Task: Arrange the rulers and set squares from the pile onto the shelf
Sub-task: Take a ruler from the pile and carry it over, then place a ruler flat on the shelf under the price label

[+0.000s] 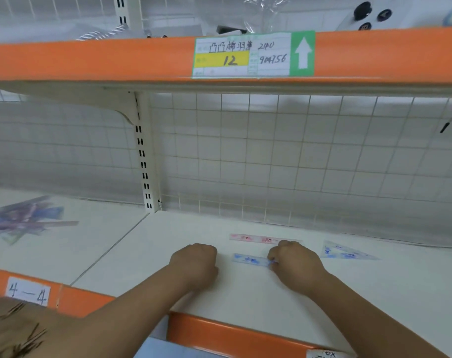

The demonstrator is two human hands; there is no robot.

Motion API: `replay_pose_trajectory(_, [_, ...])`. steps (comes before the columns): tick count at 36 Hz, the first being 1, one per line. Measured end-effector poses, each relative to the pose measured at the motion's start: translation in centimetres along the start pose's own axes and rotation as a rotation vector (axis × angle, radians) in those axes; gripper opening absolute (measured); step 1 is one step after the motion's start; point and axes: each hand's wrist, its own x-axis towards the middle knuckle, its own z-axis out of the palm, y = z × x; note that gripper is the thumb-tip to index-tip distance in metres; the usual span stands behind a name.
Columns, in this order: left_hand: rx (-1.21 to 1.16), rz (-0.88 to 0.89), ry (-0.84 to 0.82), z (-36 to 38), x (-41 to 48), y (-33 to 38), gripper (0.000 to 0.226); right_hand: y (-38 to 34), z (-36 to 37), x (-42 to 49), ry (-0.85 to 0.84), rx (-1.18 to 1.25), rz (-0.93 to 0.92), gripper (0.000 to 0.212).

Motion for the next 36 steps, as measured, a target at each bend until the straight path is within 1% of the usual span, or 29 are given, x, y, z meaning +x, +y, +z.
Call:
replay_pose_trajectory(8, [-0.02, -0.049, 0.02, -0.4, -1.2, -0.6, 0.024, -4.3, -1.5, -0.4, 0.082, 0.009, -0.108, 0.03])
replay_pose_trajectory(17, [-0.013, -0.158, 0.042, -0.8, -4.2, -5.3, 0.023, -11.4, -2.0, 0.8, 0.102, 0.01, -0.311, 0.032])
replay_pose_trajectory(25, [-0.058, -0.285, 0.059, -1.5, -8.8, -13.6, 0.022, -21.1, -2.4, 2.6, 0.093, 0.012, -0.444, 0.033])
replay_pose_trajectory(31, [-0.063, -0.345, 0.042, -2.6, -13.7, -22.1, 0.019, -31.3, -2.3, 3.7, 0.118, 0.052, -0.526, 0.033])
replay_pose_trajectory(36, [-0.064, -0.37, 0.052, -3.5, -17.0, -29.9, 0.012, -39.7, -2.0, 4.5, 0.137, 0.065, -0.546, 0.033])
